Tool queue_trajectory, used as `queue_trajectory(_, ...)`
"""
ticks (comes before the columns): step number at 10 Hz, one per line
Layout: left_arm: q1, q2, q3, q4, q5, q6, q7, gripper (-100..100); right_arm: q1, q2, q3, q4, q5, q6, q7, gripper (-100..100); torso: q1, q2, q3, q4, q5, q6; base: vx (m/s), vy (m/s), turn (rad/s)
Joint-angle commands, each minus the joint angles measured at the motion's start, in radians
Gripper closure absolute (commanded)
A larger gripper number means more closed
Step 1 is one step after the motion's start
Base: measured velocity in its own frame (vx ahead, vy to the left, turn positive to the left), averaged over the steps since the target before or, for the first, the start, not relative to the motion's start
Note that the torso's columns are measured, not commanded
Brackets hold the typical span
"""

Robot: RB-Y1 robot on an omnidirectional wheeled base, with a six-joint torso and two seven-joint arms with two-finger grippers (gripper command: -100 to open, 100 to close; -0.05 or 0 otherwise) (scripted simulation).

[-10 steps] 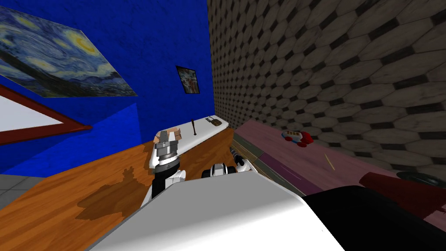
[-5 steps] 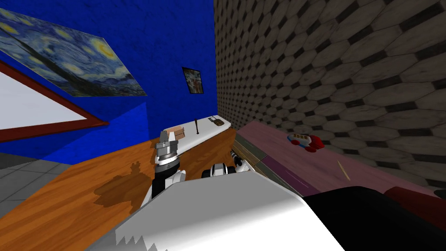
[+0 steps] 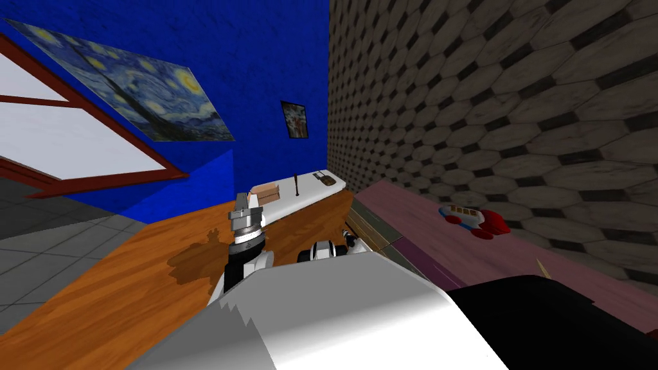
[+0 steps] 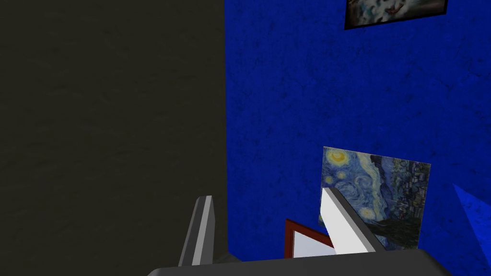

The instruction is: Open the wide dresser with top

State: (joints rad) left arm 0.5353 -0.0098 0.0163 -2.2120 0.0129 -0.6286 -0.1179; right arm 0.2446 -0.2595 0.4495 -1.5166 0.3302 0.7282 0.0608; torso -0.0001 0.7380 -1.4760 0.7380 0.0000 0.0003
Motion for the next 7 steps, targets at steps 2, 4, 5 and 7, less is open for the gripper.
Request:
queue_trajectory(2, 0.000, 0.000, 0.000, 0.000, 0.000, 0.000, 0.000, 0, -0.024, 0.000, 0.028, 0.082, 0.036, 0.076, 0.002, -100, 0.000, 0.000, 0.000, 0.000, 0.000, -0.001, 0.010, -0.009, 0.204)
queue_trajectory(4, 0.000, 0.000, 0.000, 0.000, 0.000, 0.000, 0.000, 0, -0.037, -0.006, 0.054, 0.154, 0.064, 0.135, 0.006, -100, 0.000, -0.001, 0.000, 0.000, 0.000, -0.001, 0.018, -0.011, 0.208)
queue_trajectory(5, 0.000, 0.000, 0.000, 0.000, 0.000, 0.000, 0.000, 0, -0.051, -0.012, 0.079, 0.190, 0.091, 0.166, 0.010, -100, 0.000, 0.000, 0.000, 0.000, 0.000, 0.000, 0.020, -0.010, 0.212)
queue_trajectory(7, 0.000, 0.000, 0.000, 0.000, 0.000, 0.000, 0.000, 0, -0.051, -0.012, 0.079, 0.214, 0.091, 0.202, 0.010, -100, 0.000, 0.000, 0.000, 0.000, 0.000, 0.000, 0.014, -0.011, 0.064)
